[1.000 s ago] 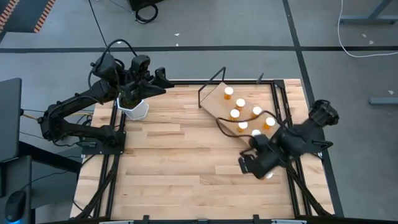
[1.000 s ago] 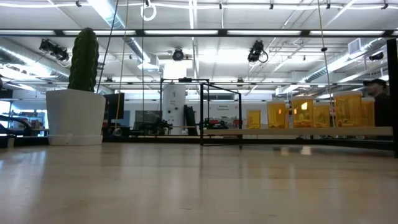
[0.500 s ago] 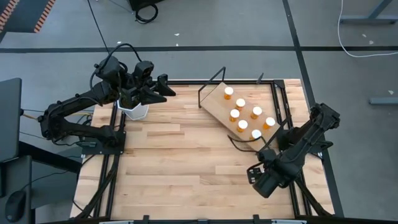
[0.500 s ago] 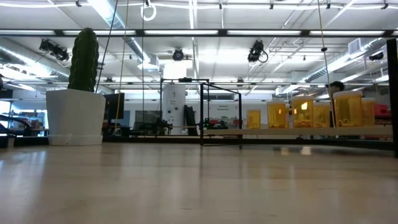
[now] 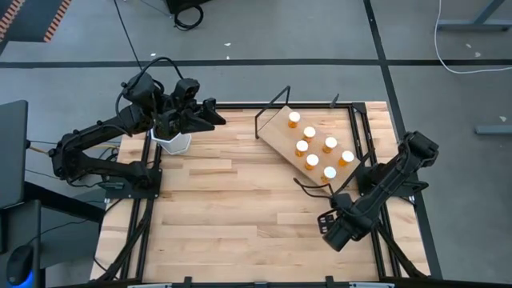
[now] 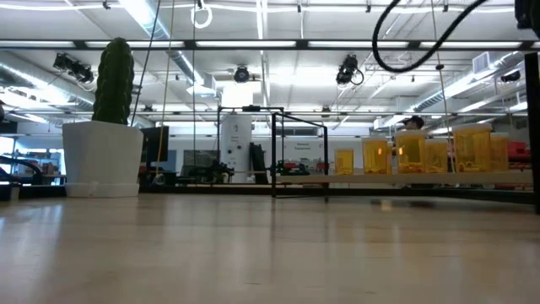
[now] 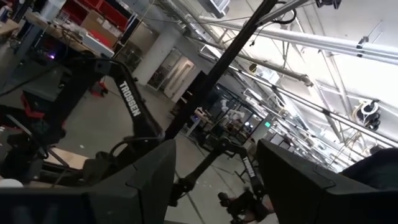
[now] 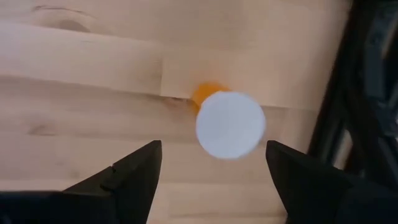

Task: Pick and place medicine bottles onto shelf by color
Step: Put the orange pill bottle on the shelf aligned with the left orange pill bottle

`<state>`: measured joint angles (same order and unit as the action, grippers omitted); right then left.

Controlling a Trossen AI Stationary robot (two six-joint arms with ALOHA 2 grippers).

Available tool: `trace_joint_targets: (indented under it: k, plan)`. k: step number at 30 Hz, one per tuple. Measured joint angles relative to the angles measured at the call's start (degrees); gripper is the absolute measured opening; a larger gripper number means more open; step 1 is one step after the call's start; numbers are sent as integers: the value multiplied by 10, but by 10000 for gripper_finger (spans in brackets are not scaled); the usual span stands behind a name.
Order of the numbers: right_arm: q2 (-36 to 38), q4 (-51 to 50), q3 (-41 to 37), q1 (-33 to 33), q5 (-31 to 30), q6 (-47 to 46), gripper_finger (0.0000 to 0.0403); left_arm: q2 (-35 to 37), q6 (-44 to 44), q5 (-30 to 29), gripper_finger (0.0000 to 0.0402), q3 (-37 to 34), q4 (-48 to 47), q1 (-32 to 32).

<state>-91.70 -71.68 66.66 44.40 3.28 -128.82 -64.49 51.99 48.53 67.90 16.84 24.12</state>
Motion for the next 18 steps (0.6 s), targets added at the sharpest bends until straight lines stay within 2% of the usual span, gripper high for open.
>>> trace_joint_targets:
  k: [5,12,18]
  plan:
    - [24,57,-63,0,4,7,294,0,14,0,231,0,0,0]
    - [77,59,-116,0,-2,9,294,0,18,0,231,0,0,0]
    - [98,133,-151,0,-2,12,294,0,19,0,231,0,0,0]
